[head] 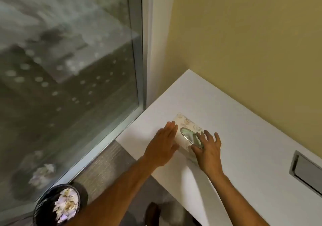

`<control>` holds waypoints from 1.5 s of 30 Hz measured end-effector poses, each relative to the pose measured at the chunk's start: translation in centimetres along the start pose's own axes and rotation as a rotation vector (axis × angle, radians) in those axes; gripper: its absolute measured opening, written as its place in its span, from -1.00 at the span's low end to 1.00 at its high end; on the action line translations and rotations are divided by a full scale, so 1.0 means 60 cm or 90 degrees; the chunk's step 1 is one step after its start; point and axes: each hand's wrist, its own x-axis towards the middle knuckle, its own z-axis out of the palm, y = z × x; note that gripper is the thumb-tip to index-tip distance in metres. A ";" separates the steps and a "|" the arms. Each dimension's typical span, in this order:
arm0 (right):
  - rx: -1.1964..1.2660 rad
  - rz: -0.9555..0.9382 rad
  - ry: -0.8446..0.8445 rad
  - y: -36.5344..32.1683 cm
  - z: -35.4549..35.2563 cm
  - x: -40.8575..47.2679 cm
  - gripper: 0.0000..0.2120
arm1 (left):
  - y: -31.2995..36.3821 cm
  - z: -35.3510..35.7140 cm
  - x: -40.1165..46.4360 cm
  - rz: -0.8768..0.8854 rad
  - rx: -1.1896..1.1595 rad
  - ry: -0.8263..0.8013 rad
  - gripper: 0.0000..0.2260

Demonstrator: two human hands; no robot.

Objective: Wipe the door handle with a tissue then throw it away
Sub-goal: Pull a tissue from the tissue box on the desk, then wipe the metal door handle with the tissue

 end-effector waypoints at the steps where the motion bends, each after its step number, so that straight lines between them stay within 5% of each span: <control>1: -0.001 -0.009 -0.003 0.009 0.015 0.010 -0.57 | -0.006 0.020 0.020 0.023 0.024 0.000 -0.34; 11: 0.059 -0.045 0.072 0.029 0.081 0.052 -0.79 | -0.016 0.084 0.073 0.047 0.134 0.001 -0.32; 21: 0.324 0.020 0.148 -0.012 -0.022 0.018 -0.85 | -0.001 0.052 0.067 0.028 0.170 -0.069 -0.31; 24: 0.362 -0.007 0.165 -0.043 -0.079 0.007 -0.82 | 0.032 -0.008 0.036 0.006 0.023 -0.030 -0.25; 28: 0.472 0.008 0.116 -0.114 -0.144 -0.023 -0.84 | 0.090 -0.118 -0.061 -0.065 -0.431 0.020 -0.30; 30: 0.534 0.032 0.061 -0.157 -0.156 -0.051 -0.81 | 0.111 -0.168 -0.120 -0.097 -0.539 0.053 -0.40; 33: 0.570 0.016 0.038 -0.237 -0.151 -0.116 -0.87 | 0.109 -0.219 -0.209 -0.191 -0.520 0.125 -0.59; 38: 0.598 -0.037 0.049 -0.378 -0.121 -0.263 -0.59 | 0.071 -0.281 -0.402 -0.278 -0.576 0.258 -0.82; 45: 0.595 -0.274 -0.169 -0.520 -0.084 -0.520 -0.78 | 0.037 -0.352 -0.729 -0.278 -0.563 0.454 -0.69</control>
